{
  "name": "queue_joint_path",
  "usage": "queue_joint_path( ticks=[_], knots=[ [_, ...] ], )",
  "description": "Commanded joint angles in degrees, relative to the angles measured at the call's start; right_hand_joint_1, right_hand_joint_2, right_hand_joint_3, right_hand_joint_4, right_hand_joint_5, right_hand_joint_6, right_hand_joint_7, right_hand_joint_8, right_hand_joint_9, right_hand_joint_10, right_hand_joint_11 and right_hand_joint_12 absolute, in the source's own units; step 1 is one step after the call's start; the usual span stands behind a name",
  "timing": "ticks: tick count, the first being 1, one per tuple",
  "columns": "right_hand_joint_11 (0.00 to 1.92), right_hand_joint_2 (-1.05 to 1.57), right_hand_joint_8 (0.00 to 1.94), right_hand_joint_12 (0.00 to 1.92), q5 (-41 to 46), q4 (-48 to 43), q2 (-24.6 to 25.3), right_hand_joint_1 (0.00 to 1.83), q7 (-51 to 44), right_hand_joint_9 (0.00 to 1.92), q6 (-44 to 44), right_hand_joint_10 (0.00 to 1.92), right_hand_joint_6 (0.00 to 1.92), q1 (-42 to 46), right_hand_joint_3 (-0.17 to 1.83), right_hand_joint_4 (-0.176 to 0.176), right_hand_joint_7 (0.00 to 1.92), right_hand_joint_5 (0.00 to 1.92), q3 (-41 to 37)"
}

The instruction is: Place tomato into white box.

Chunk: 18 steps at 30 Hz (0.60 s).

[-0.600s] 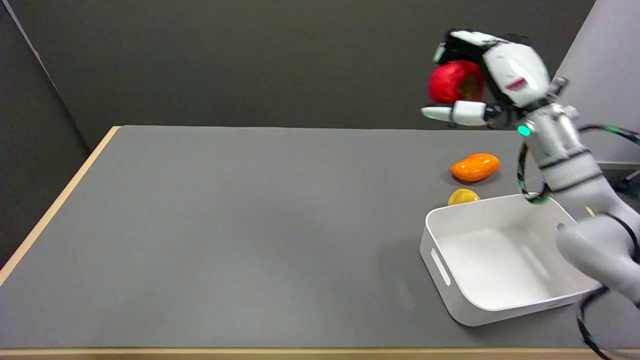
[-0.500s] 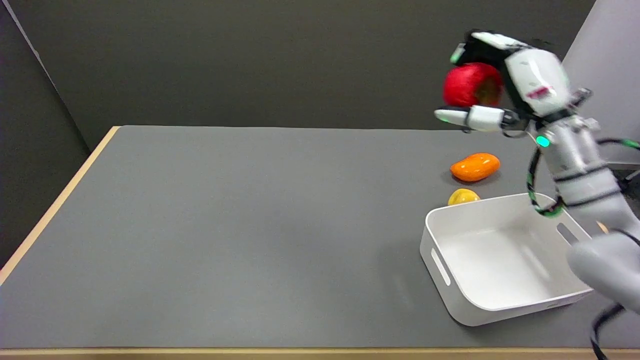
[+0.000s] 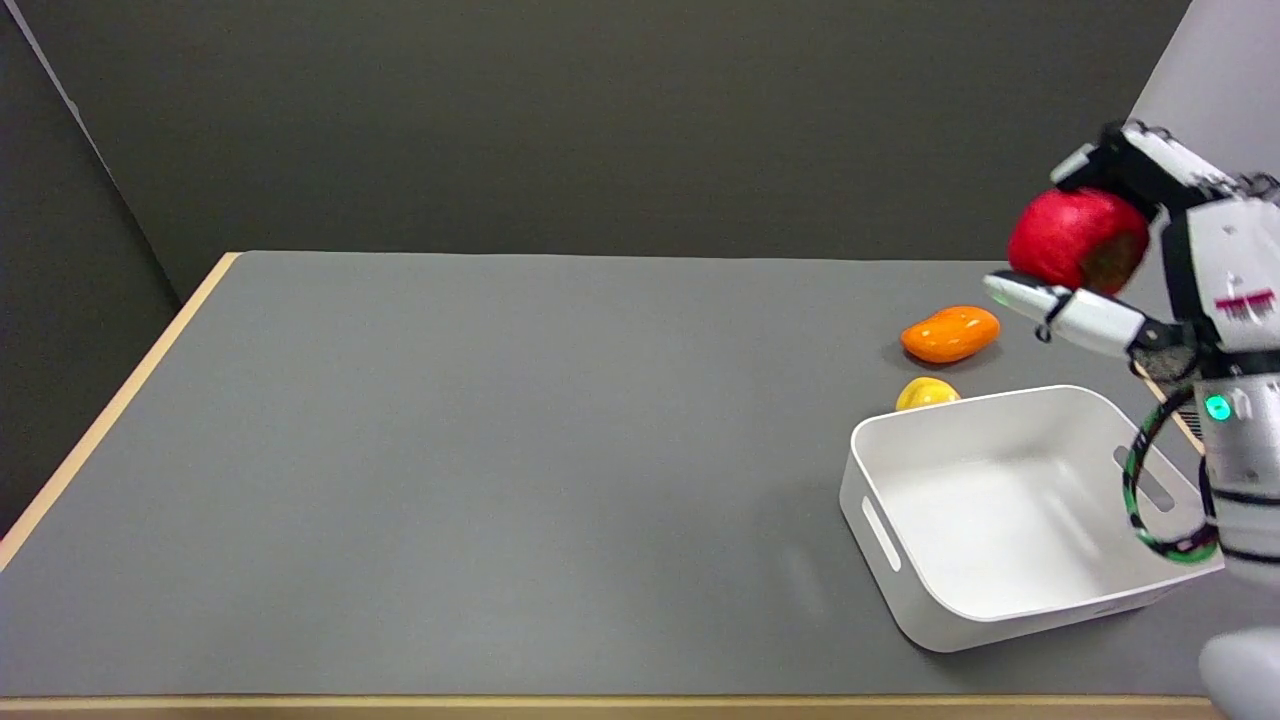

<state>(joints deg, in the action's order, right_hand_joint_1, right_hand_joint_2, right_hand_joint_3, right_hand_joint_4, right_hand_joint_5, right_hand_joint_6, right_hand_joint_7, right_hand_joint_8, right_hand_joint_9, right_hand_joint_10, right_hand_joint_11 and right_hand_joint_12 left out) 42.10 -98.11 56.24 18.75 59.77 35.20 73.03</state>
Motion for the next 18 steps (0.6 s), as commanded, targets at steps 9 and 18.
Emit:
queue_joint_path(
  ticks=[9, 18],
  knots=[
    [0.75, 1.01, 1.42, 1.72, 17.07, 17.26, -0.69, 1.48, -5.28, 0.77, 39.34, 1.41, 1.35, 3.26, 0.34, 0.176, 0.79, 0.64, 25.72],
    [0.75, 1.01, 1.42, 1.72, 17.81, 19.02, -1.33, 1.48, -5.28, 0.77, 39.82, 1.41, 1.35, 2.06, 0.34, 0.176, 0.79, 0.64, 26.65]
  ],
)
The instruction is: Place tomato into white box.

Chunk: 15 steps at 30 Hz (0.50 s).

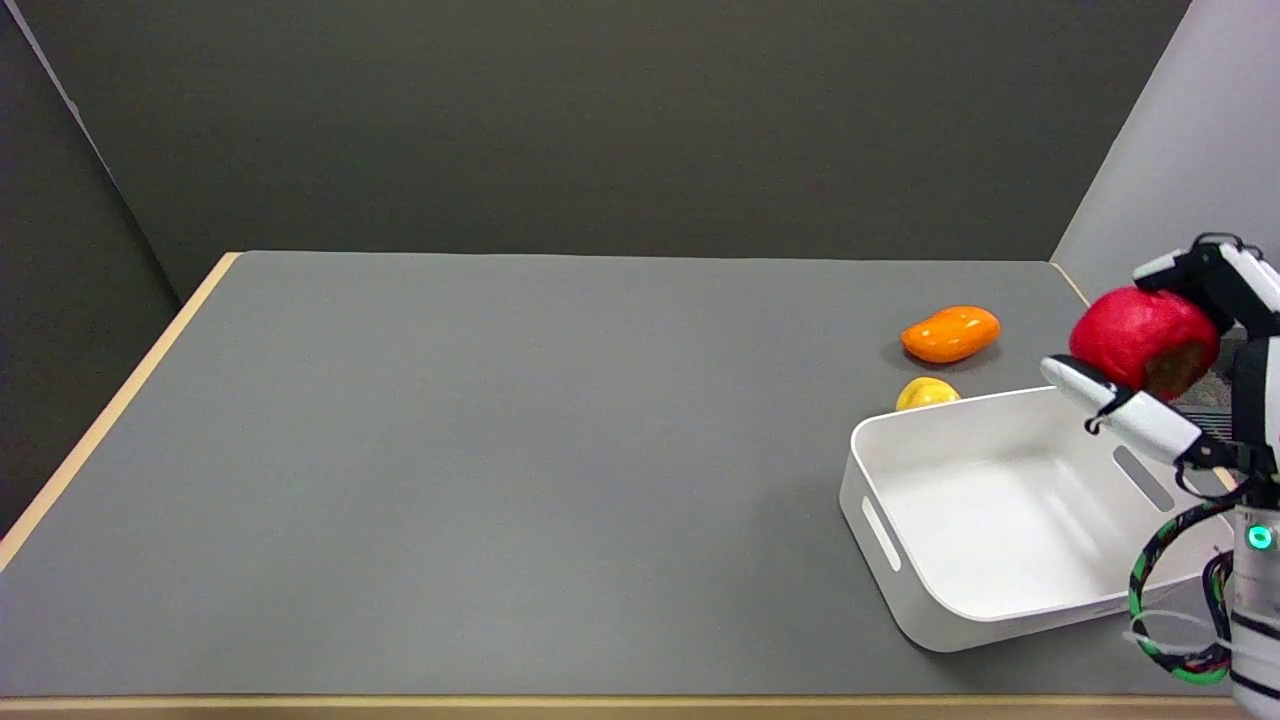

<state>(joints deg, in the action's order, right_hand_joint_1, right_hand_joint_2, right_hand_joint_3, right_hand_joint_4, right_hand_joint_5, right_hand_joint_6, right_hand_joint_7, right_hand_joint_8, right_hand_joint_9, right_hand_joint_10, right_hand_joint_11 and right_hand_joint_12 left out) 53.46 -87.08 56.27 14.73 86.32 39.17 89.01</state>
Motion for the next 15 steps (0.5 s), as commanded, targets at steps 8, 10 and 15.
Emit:
queue_joint_path(
  ticks=[8, 10, 15],
  knots=[
    [0.47, 0.62, 0.81, 1.63, 5.77, 9.24, -1.67, 0.57, -0.54, 0.62, 15.65, 1.18, 1.02, -2.54, 0.9, 0.168, 0.65, 0.47, 10.83],
    [0.31, 0.6, 0.63, 1.48, 5.92, 9.32, -1.67, 0.47, -0.54, 0.47, 16.24, 1.01, 0.89, -2.69, 0.88, 0.161, 0.56, 0.42, 11.07],
    [0.05, 0.58, 0.42, 1.2, 5.68, 9.32, -1.59, 0.37, -0.31, 0.25, 16.71, 0.76, 0.71, -2.6, 0.85, 0.151, 0.42, 0.35, 11.15]
  ],
)
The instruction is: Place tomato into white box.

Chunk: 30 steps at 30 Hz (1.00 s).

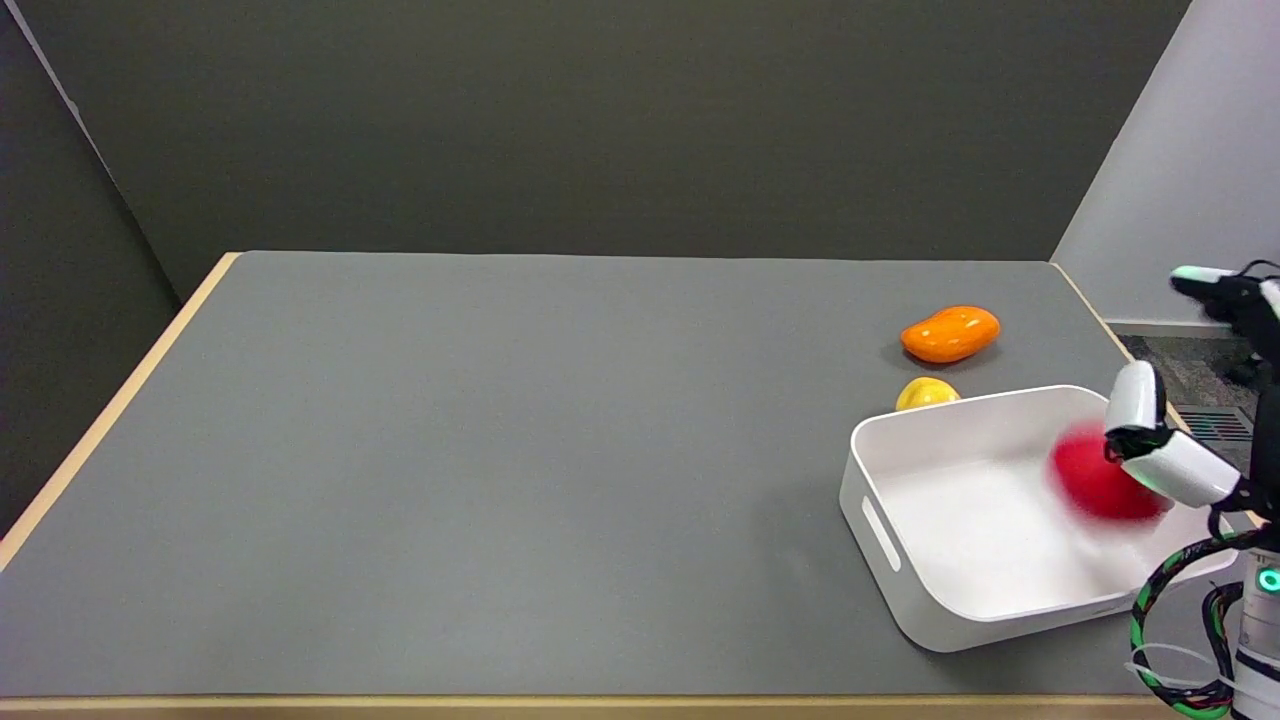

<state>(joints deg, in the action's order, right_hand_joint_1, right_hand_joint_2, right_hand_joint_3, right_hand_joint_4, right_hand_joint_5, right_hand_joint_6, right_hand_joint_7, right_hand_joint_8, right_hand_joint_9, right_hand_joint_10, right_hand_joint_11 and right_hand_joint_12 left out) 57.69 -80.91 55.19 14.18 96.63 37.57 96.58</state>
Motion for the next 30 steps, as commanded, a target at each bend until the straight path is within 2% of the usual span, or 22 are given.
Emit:
queue_joint_path(
  ticks=[1, 4, 7, 9, 17, 19, 22, 24, 26, 30],
  knots=[
    [0.02, 0.57, 0.41, 1.15, 1.45, 3.16, -0.51, 0.35, 0.59, 0.21, 6.53, 0.72, 0.67, -0.94, 0.87, 0.149, 0.38, 0.33, 3.64],
    [0.0, 0.5, 0.38, 1.02, 1.45, 3.08, -0.51, 0.29, 0.73, 0.07, 6.77, 0.61, 0.57, -0.94, 0.93, 0.142, 0.22, 0.24, 3.64],
    [0.0, 0.49, 0.32, 0.94, 1.45, 3.08, -0.67, 0.28, 0.73, 0.02, 6.83, 0.54, 0.52, -1.19, 0.91, 0.139, 0.15, 0.22, 3.72],
    [0.0, 0.53, 0.25, 0.88, 1.45, 3.07, -0.87, 0.3, 0.73, 0.0, 6.43, 0.51, 0.44, -1.55, 0.82, 0.136, 0.15, 0.23, 3.72],
    [0.0, 0.52, 0.23, 0.87, -3.33, -0.26, -4.93, 0.29, 3.05, 0.01, 1.54, 0.5, 0.43, -6.63, 0.84, 0.13, 0.15, 0.21, 4.11],
    [0.0, 0.54, 0.25, 0.9, -4.44, -2.35, -6.5, 0.28, 3.01, 0.02, -1.58, 0.52, 0.42, -8.12, 0.83, 0.125, 0.16, 0.21, 3.87],
    [0.0, 0.54, 0.26, 0.92, -5.58, -5.99, -9.05, 0.26, 2.01, 0.02, -10.0, 0.53, 0.42, -11.05, 0.84, 0.12, 0.17, 0.21, 3.26],
    [0.0, 0.52, 0.31, 0.92, -5.58, -8.38, -9.99, 0.21, 0.87, 0.03, -17.86, 0.54, 0.48, -13.23, 0.91, 0.114, 0.16, 0.19, 2.11],
    [0.0, 0.57, 0.26, 0.9, -5.31, -10.18, -10.35, 0.22, -0.68, 0.03, -24.81, 0.54, 0.42, -15.56, 0.82, 0.112, 0.18, 0.22, 0.82],
    [0.0, 0.58, 0.24, 0.78, -5.18, -13.17, -10.0, 0.19, -4.44, 0.0, -37.28, 0.52, 0.41, -21.71, 0.81, 0.11, 0.18, 0.22, -0.17]
  ],
)
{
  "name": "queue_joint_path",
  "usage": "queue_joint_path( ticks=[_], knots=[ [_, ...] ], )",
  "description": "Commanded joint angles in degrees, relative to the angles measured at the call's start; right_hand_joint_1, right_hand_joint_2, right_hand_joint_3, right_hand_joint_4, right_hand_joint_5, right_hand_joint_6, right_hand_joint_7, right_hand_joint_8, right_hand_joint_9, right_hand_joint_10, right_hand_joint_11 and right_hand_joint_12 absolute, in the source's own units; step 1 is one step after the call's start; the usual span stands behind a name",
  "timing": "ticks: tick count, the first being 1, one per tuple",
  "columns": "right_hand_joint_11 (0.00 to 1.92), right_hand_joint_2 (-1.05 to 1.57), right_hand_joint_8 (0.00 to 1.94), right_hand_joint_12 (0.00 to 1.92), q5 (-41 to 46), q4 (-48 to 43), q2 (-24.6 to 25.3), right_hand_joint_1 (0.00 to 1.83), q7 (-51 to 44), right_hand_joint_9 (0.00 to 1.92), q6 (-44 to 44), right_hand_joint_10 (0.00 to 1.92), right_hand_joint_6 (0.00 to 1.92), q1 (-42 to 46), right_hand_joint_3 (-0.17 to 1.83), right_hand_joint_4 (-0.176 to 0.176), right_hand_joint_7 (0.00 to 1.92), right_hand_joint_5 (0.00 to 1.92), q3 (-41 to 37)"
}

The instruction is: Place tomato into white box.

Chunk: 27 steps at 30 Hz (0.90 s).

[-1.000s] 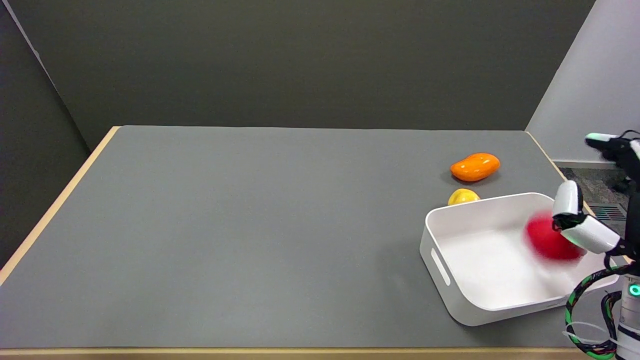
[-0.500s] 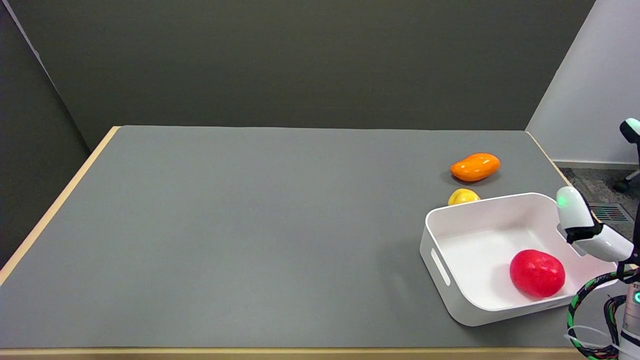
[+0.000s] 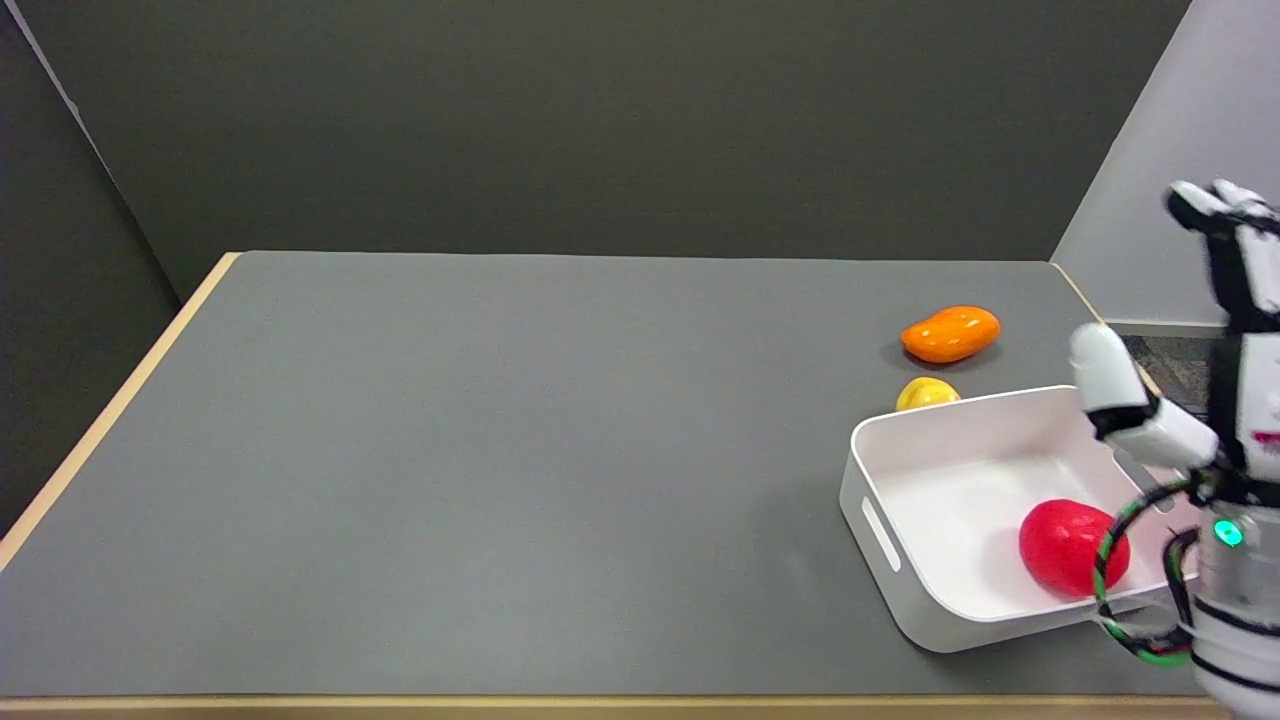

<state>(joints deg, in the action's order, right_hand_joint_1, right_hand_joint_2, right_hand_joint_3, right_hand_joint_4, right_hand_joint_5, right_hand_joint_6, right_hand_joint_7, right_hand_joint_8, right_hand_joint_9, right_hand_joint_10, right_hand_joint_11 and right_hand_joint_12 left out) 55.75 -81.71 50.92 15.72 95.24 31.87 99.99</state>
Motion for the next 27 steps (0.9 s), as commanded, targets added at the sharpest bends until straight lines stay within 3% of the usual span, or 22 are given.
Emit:
queue_joint_path(
  ticks=[1, 4, 7, 13, 16, 18, 27],
  knots=[
    [0.0, 0.59, 0.24, 0.76, -3.22, -12.86, -5.38, 0.18, -7.05, 0.0, -37.74, 0.49, 0.41, -17.32, 0.81, 0.108, 0.17, 0.21, -3.28],
    [0.0, 0.59, 0.24, 0.7, -3.16, -14.76, -3.77, 0.17, -11.67, 0.0, -44.26, 0.43, 0.39, -21.56, 0.8, 0.104, 0.14, 0.2, -1.83],
    [0.0, 0.53, 0.3, 0.65, -3.34, -16.15, -1.57, 0.15, -15.41, 0.03, -50.04, 0.31, 0.47, -24.48, 0.93, 0.103, 0.1, 0.17, 0.7],
    [0.0, 0.54, 0.3, 0.63, -6.04, -18.16, 5.45, 0.15, -17.7, 0.03, -61.27, 0.3, 0.47, -30.07, 0.93, 0.1, 0.1, 0.17, 5.56],
    [0.0, 0.59, 0.25, 0.62, -7.82, -17.73, 7.46, 0.16, -17.91, 0.01, -65.99, 0.34, 0.4, -34.08, 0.84, 0.097, 0.12, 0.18, 8.96],
    [0.0, 0.54, 0.29, 0.65, -8.05, -17.24, 7.73, 0.15, -17.91, 0.03, -67.53, 0.3, 0.46, -36.27, 0.93, 0.097, 0.1, 0.16, 11.75],
    [0.0, 0.54, 0.29, 0.71, -8.11, -16.08, 7.51, 0.16, -17.5, 0.03, -67.43, 0.35, 0.46, -39.9, 0.93, 0.096, 0.12, 0.16, 15.33]
  ],
)
